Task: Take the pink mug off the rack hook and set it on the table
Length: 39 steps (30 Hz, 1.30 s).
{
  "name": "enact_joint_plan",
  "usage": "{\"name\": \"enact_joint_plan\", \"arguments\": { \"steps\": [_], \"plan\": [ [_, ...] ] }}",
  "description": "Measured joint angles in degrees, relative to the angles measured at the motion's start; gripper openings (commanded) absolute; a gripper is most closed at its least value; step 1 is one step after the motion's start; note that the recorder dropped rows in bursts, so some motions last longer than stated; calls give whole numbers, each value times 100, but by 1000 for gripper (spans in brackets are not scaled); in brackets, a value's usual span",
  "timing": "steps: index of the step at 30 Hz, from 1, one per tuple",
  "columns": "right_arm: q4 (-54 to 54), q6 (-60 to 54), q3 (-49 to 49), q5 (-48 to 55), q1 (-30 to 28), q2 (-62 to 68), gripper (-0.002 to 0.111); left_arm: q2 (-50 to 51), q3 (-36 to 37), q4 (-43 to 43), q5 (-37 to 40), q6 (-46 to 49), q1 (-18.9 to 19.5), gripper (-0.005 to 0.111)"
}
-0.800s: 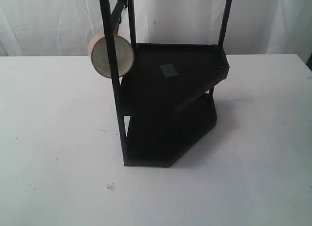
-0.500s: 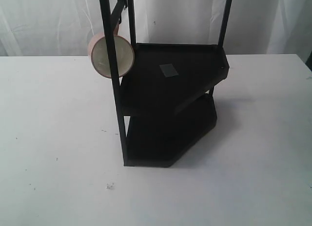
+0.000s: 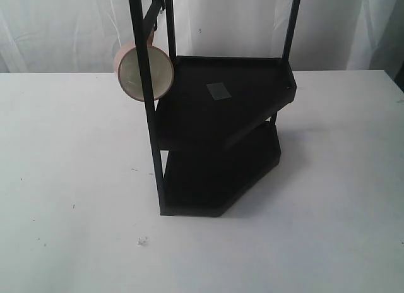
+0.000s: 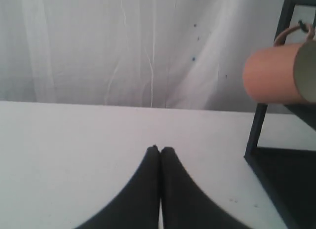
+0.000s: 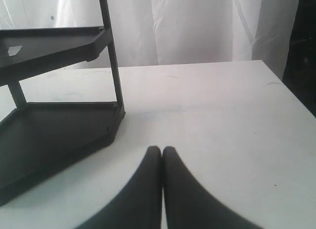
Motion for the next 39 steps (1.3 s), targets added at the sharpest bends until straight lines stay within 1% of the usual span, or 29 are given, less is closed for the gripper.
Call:
{"name": "enact_joint_plan", "arguments": {
  "steps": [3,5,9,11,13,17,18,20,23,26,30,32,33,37,39],
  "plan": [
    [0,0,0,0,0,0,0,0,0,-10,-367,-36,0,0],
    [0,0,0,0,0,0,0,0,0,-10,-472,-394,0,0],
    [0,0,0,0,0,0,0,0,0,28,-483,-2000,0,0],
    [0,0,0,0,0,0,0,0,0,345,-483,-2729,0,0],
    [0,0,0,0,0,0,0,0,0,1079,-518,-3600,0,0],
    [0,0,0,0,0,0,0,-9,-102,3657,-510,-6007,0,0],
    [0,0,0,0,0,0,0,-9,-201,4286,-510,-6660,0,0],
    [0,0,0,0,0,0,0,-9,-424,5277,-489,-7852,0,0],
    [0,0,0,0,0,0,0,186,-793,6623,-585,-9336,0,0],
    [0,0,0,0,0,0,0,638,-1130,7573,-892,-10348,0,0],
    [0,0,0,0,0,0,0,1434,-1563,8397,-1516,-10922,0,0],
    [0,0,0,0,0,0,0,1838,-1782,8700,-1755,-10998,0,6],
    [0,0,0,0,0,0,0,1988,-1867,8790,-1831,-11017,0,12],
    [0,0,0,0,0,0,0,2599,-2222,9062,-2144,-10977,0,44],
    [0,0,0,0,0,0,0,2874,-2348,9134,-2261,-10739,0,55]
  ]
}}
